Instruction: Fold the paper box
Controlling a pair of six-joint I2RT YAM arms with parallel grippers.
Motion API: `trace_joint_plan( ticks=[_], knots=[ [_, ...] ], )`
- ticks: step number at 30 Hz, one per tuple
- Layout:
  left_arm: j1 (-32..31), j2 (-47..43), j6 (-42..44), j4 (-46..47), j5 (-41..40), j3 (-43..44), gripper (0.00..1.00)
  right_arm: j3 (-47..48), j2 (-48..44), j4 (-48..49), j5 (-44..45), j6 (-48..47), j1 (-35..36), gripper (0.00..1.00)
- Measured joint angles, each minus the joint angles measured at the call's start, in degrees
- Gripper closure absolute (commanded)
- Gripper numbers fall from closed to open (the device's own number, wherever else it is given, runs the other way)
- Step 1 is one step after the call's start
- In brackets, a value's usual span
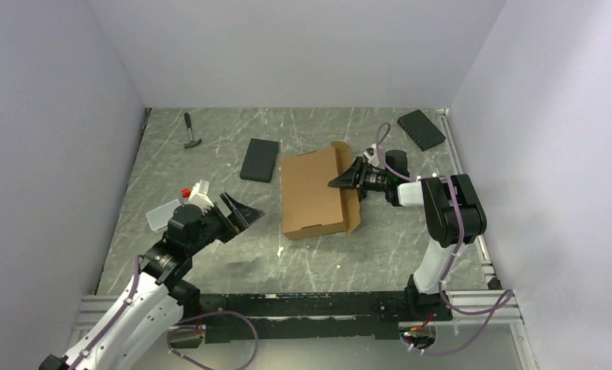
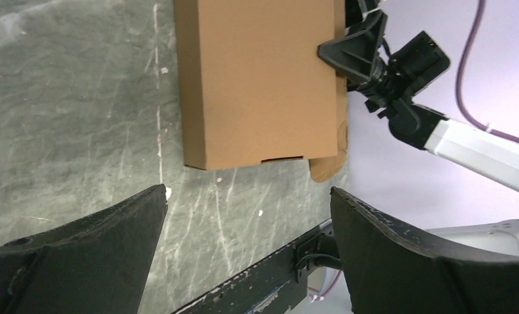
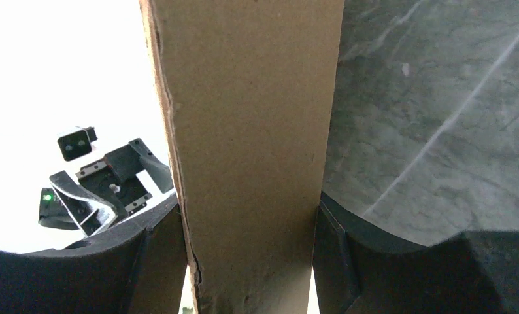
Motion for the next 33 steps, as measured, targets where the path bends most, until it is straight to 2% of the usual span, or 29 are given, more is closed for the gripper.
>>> trace_joint_plan(
  ticks=[6,16,20,27,33],
  knots=[
    [0.00,7.13,1.68,0.09,0.04,1.33,0.00,0.33,1.99,-0.50,-0.94,-1.53,-0.11,0.40],
    [0.00,15.37,4.92,2.08,0.11,2.86,0.00,4.07,1.99,-10.99,1.86,-12.33,-0.11,0.25],
    [0.00,21.73,8.22,2.29,0.35,6.97,0.01,4.07,2.08,-14.16,3.65,-15.47,-0.11,0.21],
    [0.02,34.14,11.91,5.90,3.02,12.79,0.03,4.74,1.77,-19.76,6.88,-21.31,-0.83,0.20],
    [-0.17,40.61,15.78,3.43,3.26,18.18,0.05,5.99,-1.42,-25.16,12.52,-27.56,-1.16,0.19]
  ],
)
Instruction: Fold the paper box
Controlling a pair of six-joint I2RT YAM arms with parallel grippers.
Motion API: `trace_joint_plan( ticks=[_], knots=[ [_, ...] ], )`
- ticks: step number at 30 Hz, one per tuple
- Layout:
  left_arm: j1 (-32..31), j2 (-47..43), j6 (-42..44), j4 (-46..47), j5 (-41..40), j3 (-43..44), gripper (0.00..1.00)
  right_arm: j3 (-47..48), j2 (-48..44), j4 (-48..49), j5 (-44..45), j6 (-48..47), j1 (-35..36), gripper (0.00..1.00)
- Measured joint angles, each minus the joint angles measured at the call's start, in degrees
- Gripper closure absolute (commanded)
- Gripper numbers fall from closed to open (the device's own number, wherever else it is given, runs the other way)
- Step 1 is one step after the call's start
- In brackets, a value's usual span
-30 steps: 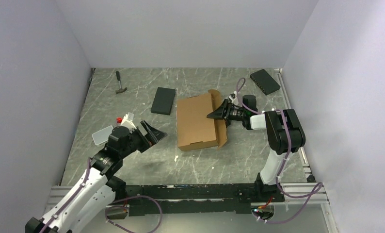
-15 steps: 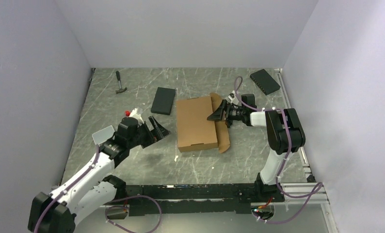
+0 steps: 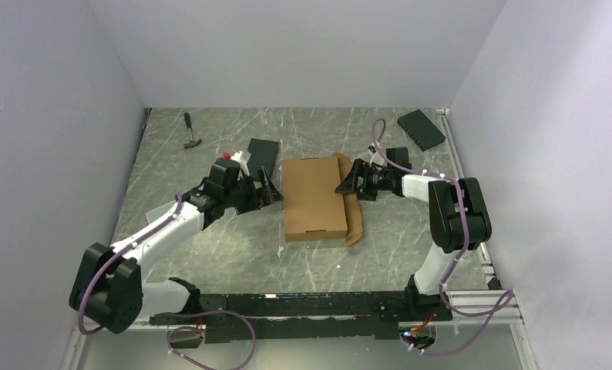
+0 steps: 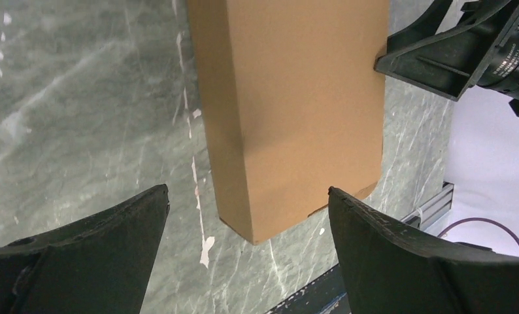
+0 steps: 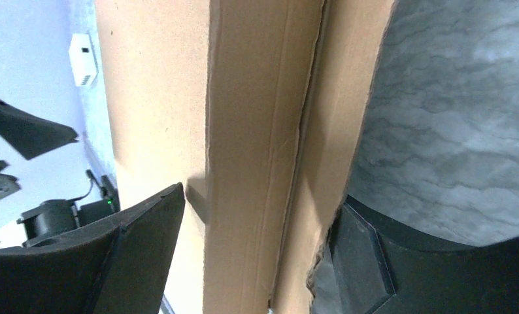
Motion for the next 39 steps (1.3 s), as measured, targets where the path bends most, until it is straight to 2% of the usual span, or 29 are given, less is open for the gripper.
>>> trace_joint_plan(
  ticks=[8,13,14,16,19,21,23,30,39],
  knots=[
    [-3.02,8.50,6.40,-5.99,-2.82,11.67,0.08,0.50,-4.96,-5.49,6.38,-6.93,-0.26,0.23],
    [-5.14,9.20,8.28,-7.93,-4.48,12.20,0.07,0.79,-11.30,-9.20,9.44,-12.74,-1.38,0.22],
    [-5.33,8.94,8.41,-7.96,-4.74,12.09,0.07,0.81,-13.55,-9.75,9.77,-14.38,-1.68,0.25],
    [-5.44,7.56,8.44,-7.61,-4.90,11.04,0.08,1.09,-18.64,-11.04,9.81,-18.10,-2.03,0.43],
    [-5.44,5.16,8.11,-7.13,-4.94,9.09,0.13,2.40,-25.07,-12.13,9.46,-23.74,-2.23,0.77],
    [-5.44,3.85,7.28,-6.14,-4.79,7.45,0.16,3.50,-27.02,-12.57,8.94,-26.43,-2.21,0.91],
    [-5.44,3.56,6.49,-5.70,-4.72,6.43,0.17,4.35,-26.53,-13.18,8.13,-27.61,-2.08,0.98],
    [-5.44,5.46,4.26,-4.90,-4.31,6.19,0.16,4.46,-16.63,-16.46,8.61,-27.67,0.07,1.00],
    [-4.90,16.87,4.24,-4.37,-2.95,10.08,0.15,3.72,-10.40,-16.48,11.61,-26.18,7.17,1.00]
  ],
)
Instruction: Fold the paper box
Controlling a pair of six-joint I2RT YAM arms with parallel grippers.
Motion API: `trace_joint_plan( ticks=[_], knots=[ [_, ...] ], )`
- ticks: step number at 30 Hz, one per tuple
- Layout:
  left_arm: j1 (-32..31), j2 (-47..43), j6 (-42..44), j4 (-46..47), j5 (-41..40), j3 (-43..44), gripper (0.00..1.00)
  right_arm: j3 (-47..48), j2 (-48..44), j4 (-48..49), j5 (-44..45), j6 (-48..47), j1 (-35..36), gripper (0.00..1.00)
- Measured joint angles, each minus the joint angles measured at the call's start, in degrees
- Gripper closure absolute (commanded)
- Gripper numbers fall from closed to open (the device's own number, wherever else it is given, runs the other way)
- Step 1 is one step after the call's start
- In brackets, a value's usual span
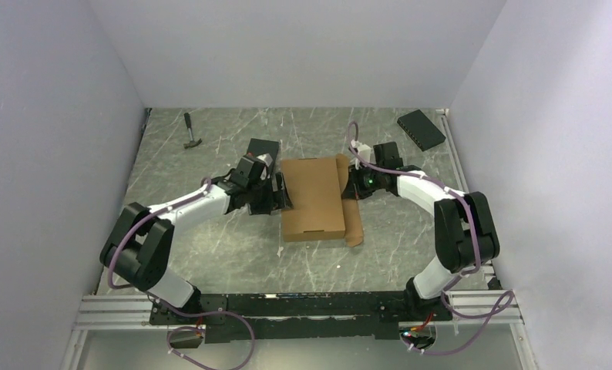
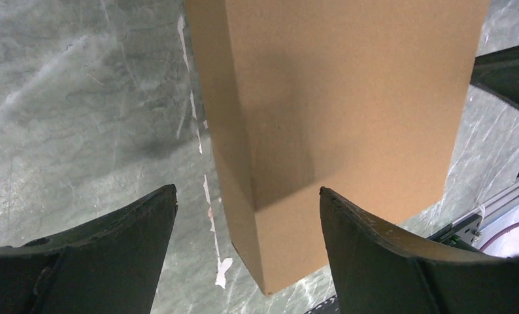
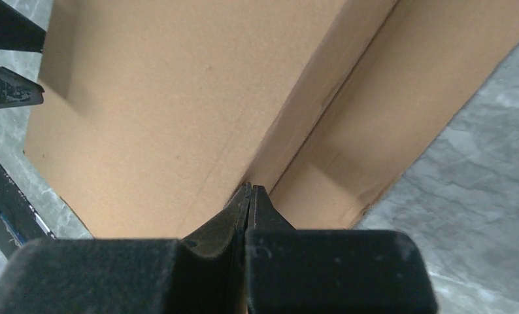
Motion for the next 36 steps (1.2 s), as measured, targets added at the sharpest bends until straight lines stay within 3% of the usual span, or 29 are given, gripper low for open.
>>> trace_joint_plan(
  ticks=[17,20,23,28,31,33,36],
  knots=[
    [6.84,3.76,5.29,-7.06,-1.36,7.04,0.16,0.83,6.43,-0.07,-4.48,2.80,9.40,0.98],
    [6.84,0.37,6.97,-9.86,-2.95,6.99,0.16,2.58,5.55,-2.93,-3.63,-0.85,9.38,0.88],
    [6.84,-6.56,8.52,-10.14,-2.91,6.08,0.16,4.31,2.10,-6.47,-3.06,-7.32,8.39,0.70],
    [6.82,-20.79,9.55,-5.73,2.64,0.59,0.20,3.06,-11.13,-10.58,-5.62,-22.75,6.47,0.29],
    [6.78,-24.02,9.07,-2.71,6.93,-3.04,0.20,-4.17,-22.67,-11.30,-10.47,-36.79,6.64,0.08],
    [6.62,-24.72,8.61,-1.38,8.96,-5.27,0.20,-11.21,-30.25,-12.63,-13.38,-47.47,6.71,0.02],
    [6.45,-26.10,7.74,-0.37,10.32,-8.15,0.18,-21.73,-38.58,-17.55,-16.46,-61.83,6.97,0.08]
  ],
)
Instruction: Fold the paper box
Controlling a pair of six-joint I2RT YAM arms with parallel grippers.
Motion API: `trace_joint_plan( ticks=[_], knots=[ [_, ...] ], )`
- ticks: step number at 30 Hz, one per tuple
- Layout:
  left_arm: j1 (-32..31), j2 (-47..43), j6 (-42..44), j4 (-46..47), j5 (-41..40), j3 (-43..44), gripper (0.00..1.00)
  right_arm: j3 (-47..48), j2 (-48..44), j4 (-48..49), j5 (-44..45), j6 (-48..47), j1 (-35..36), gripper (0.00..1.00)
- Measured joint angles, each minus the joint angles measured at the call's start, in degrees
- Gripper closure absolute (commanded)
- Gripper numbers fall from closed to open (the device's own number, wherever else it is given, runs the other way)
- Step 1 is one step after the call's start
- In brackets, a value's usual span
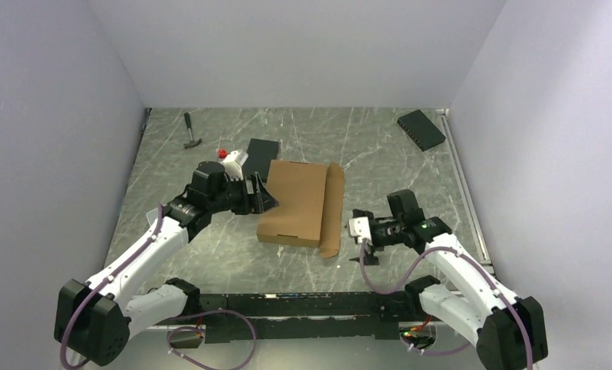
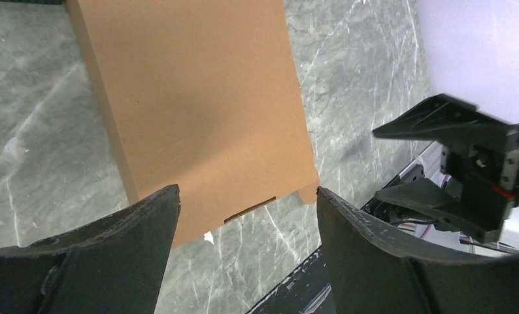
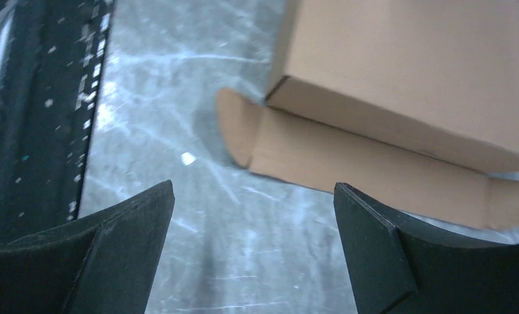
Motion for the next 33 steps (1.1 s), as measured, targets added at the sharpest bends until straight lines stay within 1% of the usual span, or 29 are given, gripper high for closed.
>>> trace_joint_plan(
  ticks=[2,4,8,12,14,17,19,22,25,28,33],
  knots=[
    [-0.04,-1.51,-0.15,0.98,0.02,-1.49,0.11,-1.92,-0.44,-3.10,-0.87,-4.98,0.11,0.09],
    [-0.04,-3.30,0.39,1.31,-0.35,-2.08,0.01,-2.21,1.01,-2.97,-1.07,-6.64,1.09,0.10],
    [-0.02,-4.39,3.19,1.14,-2.14,-0.57,0.01,-2.27,3.50,-0.04,0.57,-7.17,6.95,0.19],
    [0.11,0.04,8.41,-0.04,-1.88,4.24,0.00,-2.27,8.76,2.97,3.96,-6.29,12.22,0.28],
    [0.13,2.38,10.12,0.37,-1.29,4.92,0.00,-2.27,10.84,4.20,6.32,-5.57,14.29,0.33],
    [0.22,5.60,11.52,0.24,-0.07,4.90,0.02,-2.27,12.24,6.56,9.18,-4.00,16.31,0.40],
    [0.24,7.80,12.39,-0.96,-0.50,5.22,0.05,-2.27,13.27,8.41,11.08,-2.80,17.53,0.43],
    [0.44,12.20,14.58,-5.70,-1.90,8.41,0.12,-2.25,14.84,10.29,13.22,-1.07,19.10,0.48],
    [0.90,16.37,16.52,-7.69,-2.19,12.00,0.17,-2.08,16.04,11.34,14.82,0.33,20.22,0.52],
    [2.12,18.21,17.22,-8.33,-1.92,12.55,0.18,-2.03,16.59,12.00,15.65,1.27,20.90,0.56],
    [3.82,18.82,17.27,-9.11,-1.60,12.55,0.19,-1.49,17.57,13.18,17.51,3.32,22.82,0.63]
  ],
)
